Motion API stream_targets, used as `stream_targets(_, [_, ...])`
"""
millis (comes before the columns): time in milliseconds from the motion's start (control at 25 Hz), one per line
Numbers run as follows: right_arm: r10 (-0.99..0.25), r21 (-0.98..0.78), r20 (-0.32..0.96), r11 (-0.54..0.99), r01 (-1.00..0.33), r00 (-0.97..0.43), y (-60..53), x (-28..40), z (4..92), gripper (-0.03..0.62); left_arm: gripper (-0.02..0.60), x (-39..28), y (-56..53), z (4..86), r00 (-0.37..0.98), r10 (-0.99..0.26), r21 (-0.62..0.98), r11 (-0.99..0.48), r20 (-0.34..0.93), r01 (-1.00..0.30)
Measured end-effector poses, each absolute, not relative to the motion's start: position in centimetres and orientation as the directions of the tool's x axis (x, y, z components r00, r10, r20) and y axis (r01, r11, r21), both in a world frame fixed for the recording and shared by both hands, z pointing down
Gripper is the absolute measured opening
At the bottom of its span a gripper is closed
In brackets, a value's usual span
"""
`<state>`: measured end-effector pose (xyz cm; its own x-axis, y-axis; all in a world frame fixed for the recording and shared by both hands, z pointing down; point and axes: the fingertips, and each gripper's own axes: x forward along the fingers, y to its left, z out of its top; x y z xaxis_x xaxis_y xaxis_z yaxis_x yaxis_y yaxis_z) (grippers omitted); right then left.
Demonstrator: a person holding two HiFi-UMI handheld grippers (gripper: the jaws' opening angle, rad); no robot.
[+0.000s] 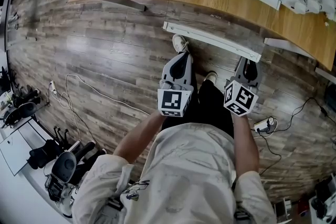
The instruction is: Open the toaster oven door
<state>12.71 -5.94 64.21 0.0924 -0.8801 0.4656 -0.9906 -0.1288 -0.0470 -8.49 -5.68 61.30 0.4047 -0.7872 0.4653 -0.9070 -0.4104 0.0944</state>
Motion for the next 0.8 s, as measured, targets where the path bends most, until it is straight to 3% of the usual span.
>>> stream_targets(440, [-0.875,-0.059,0.477,-0.131,-0.990,0.087,-6.0,12.8,64.6,0.094,0.010,-8.5,-5.2,60.9,0.404,-0.785,0.096,-0.410,0.470,-0.907])
stream_targets(800, [-0.852,-0.080,0.522,-0.104,-0.991,0.047,-4.2,12.3,65.7,0.141,0.010,-8.3,-4.6,60.0,0.400,-0.793,0.090,-0.406,0.460,-0.909])
